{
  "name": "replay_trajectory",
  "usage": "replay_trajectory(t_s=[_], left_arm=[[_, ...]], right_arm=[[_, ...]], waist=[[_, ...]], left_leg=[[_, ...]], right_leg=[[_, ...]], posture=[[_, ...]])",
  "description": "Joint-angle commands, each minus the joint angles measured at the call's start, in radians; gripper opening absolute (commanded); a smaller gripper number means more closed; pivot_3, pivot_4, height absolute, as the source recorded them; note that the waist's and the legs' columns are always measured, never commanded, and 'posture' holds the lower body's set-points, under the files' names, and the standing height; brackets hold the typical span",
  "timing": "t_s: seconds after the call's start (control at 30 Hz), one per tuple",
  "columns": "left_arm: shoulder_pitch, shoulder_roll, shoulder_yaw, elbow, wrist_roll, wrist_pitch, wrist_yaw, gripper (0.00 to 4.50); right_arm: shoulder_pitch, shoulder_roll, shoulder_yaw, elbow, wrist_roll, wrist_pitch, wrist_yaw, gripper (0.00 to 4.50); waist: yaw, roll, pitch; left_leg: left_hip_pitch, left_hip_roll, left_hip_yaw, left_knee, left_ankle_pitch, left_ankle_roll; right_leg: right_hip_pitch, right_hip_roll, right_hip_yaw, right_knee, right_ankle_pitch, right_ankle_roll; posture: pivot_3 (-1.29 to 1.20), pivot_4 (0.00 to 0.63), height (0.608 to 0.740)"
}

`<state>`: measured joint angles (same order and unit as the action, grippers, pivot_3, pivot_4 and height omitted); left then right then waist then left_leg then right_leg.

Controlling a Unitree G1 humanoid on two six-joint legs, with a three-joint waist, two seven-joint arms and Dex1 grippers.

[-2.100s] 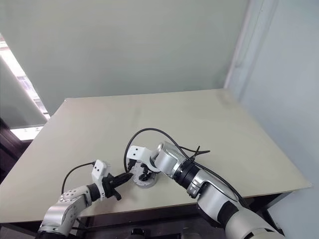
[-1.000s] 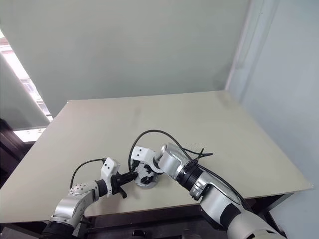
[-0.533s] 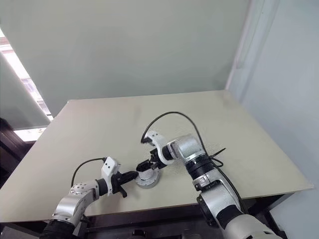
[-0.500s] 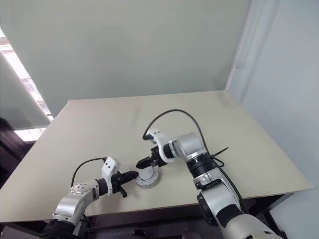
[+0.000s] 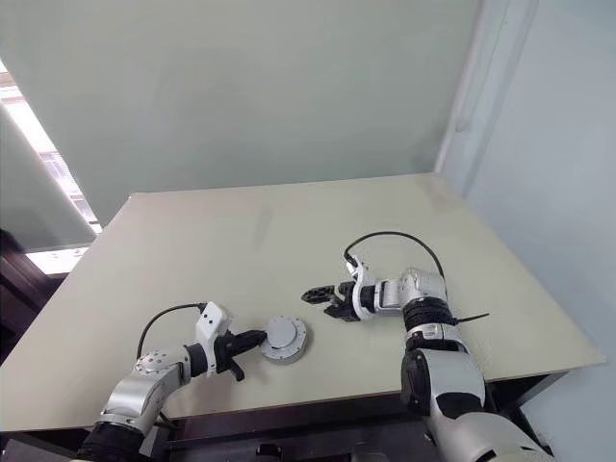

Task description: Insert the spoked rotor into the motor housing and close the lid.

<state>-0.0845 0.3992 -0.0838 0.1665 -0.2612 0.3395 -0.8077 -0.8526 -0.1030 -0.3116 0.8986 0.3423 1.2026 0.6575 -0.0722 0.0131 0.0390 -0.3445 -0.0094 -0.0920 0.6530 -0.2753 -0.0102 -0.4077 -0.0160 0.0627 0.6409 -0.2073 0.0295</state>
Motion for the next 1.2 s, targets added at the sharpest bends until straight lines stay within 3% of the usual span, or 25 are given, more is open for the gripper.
replay_trajectory(t_s=[0.03,1.2], left_arm=[[0.015,0.012,-0.020,-0.020,0.011,0.025,-0.008,0.00],[0.042,0.043,-0.006,-0.110,0.002,0.097,0.001,0.00]], right_arm=[[0.002,0.017,-0.025,0.033,0.049,-0.025,0.006,4.48],[0.150,0.189,0.054,-0.006,0.117,-0.004,0.048,4.48]], waist=[[-0.003,0.000,0.000],[-0.032,0.000,0.000]], left_leg=[[0.000,0.000,0.001,0.000,0.000,0.000],[0.002,0.003,0.002,-0.003,0.000,0.000]], right_leg=[[0.000,0.000,0.001,0.000,0.000,0.000],[-0.001,0.002,0.002,0.000,0.000,0.000]], posture=[[0.00,0.000,0.740],[0.00,0.000,0.740]])
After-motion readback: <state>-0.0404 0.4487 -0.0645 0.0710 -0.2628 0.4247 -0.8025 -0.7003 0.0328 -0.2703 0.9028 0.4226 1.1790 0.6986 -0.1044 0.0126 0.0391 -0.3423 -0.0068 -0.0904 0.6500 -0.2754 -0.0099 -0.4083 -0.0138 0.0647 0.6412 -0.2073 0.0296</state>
